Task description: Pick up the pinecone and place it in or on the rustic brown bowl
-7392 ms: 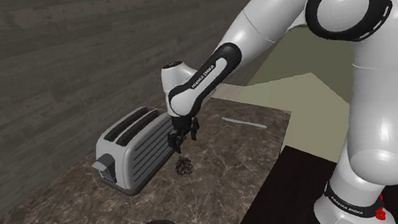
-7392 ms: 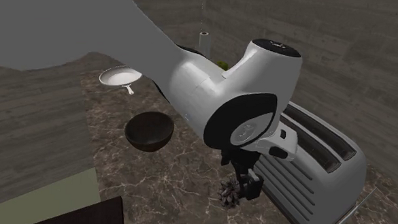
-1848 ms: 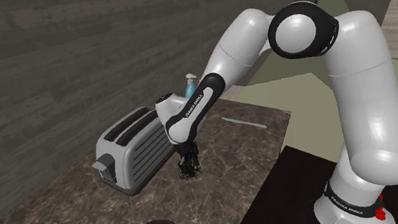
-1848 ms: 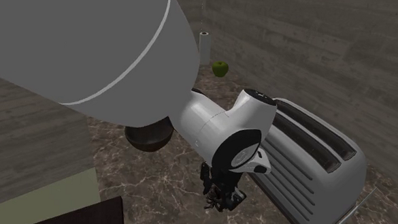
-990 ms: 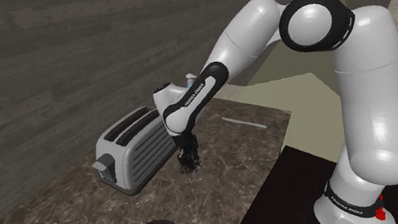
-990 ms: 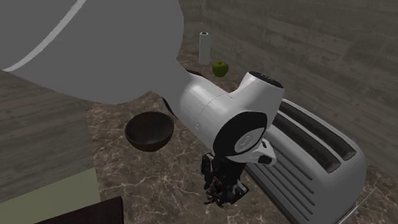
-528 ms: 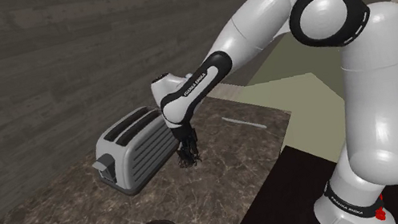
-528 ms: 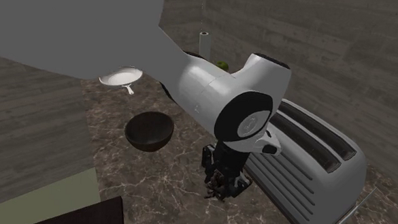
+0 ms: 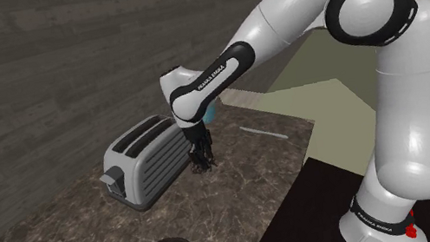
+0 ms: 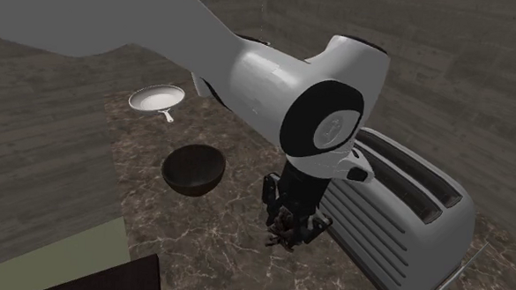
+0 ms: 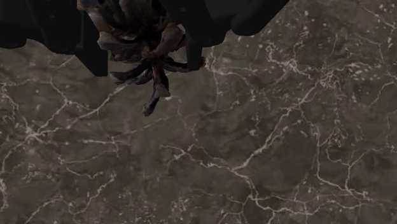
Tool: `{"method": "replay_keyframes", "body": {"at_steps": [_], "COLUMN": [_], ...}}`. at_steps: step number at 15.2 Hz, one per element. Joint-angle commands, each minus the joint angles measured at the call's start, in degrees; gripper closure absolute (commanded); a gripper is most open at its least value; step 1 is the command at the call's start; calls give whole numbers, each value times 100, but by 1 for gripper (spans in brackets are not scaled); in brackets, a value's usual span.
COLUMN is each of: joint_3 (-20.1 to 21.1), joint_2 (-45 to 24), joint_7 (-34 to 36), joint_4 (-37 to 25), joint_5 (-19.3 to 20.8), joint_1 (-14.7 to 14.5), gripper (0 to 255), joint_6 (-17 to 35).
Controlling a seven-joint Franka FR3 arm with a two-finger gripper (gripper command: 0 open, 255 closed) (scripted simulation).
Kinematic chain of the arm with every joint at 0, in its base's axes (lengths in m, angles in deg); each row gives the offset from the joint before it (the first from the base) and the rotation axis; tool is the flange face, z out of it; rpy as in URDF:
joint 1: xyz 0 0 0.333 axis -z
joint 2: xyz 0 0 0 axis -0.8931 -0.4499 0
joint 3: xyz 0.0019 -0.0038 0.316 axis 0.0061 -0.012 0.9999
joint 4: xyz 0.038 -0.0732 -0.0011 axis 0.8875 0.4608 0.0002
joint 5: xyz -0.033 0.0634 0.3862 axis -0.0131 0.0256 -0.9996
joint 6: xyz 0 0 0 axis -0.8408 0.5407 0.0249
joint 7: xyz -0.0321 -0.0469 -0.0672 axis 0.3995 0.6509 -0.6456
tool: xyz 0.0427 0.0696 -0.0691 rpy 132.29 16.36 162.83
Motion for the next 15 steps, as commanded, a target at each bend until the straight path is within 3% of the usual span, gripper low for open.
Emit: {"method": "replay_keyframes", "body": {"at_steps": [1, 10, 15], "joint_3": [11, 33, 329], "joint_2": [112, 436, 575], "joint_7": [-15, -73, 514], "joint_4": [-34, -274, -108], "joint_5": [-31, -118, -275], "joint_1": [5, 25, -334], "gripper": [255, 255, 255], "joint_6": [-143, -698, -665]}}
